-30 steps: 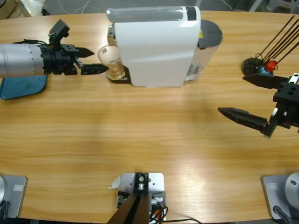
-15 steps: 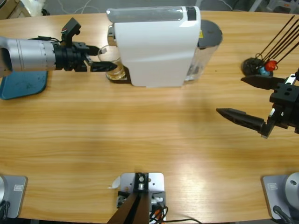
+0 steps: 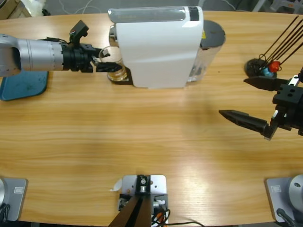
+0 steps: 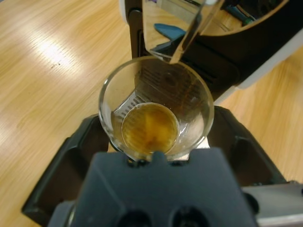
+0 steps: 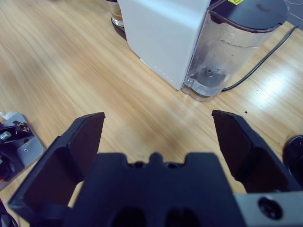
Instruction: Pour coffee
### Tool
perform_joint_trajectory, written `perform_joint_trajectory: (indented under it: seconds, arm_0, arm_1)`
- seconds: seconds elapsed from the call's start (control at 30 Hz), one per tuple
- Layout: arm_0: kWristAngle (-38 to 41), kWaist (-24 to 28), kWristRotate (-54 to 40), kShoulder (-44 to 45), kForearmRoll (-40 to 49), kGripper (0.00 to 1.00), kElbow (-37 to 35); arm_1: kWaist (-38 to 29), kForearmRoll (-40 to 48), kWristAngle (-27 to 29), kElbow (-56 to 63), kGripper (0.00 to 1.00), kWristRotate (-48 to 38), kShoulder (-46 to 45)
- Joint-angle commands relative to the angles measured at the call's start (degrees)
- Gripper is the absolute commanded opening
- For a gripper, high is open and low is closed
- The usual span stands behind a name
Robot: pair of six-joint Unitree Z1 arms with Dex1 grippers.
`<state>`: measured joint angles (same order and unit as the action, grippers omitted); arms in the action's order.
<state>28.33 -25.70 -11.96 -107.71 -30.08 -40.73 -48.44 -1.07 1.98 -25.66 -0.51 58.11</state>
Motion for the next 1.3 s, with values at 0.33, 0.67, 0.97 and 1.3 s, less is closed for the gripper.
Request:
perform_joint_trajectory:
  seconds: [0.33, 0.67, 0.97, 1.3]
  arm_0:
    - [0.6, 1.0, -1.2, -1.5, -0.7, 0.515, 1.5]
    - [-11.8, 7.4, 0.3, 18.4, 6.2, 0.514, 8.4]
    - [-19.5, 20.8, 5.9, 26.3, 10.0, 0.517, 14.0]
    - [-19.5, 31.7, 7.5, 21.2, 5.7, 0.517, 14.6]
  arm_1:
    - [-0.6, -0.1, -1.1, 0.7, 1.0, -0.7, 2.2]
    - [-0.6, -0.1, -1.5, 0.6, 1.0, -0.7, 2.1]
    - [-0.6, -0.1, -2.1, 0.7, 1.0, -0.7, 1.6]
    - [-0.6, 0.0, -3.0, 0.7, 1.0, -0.7, 2.0]
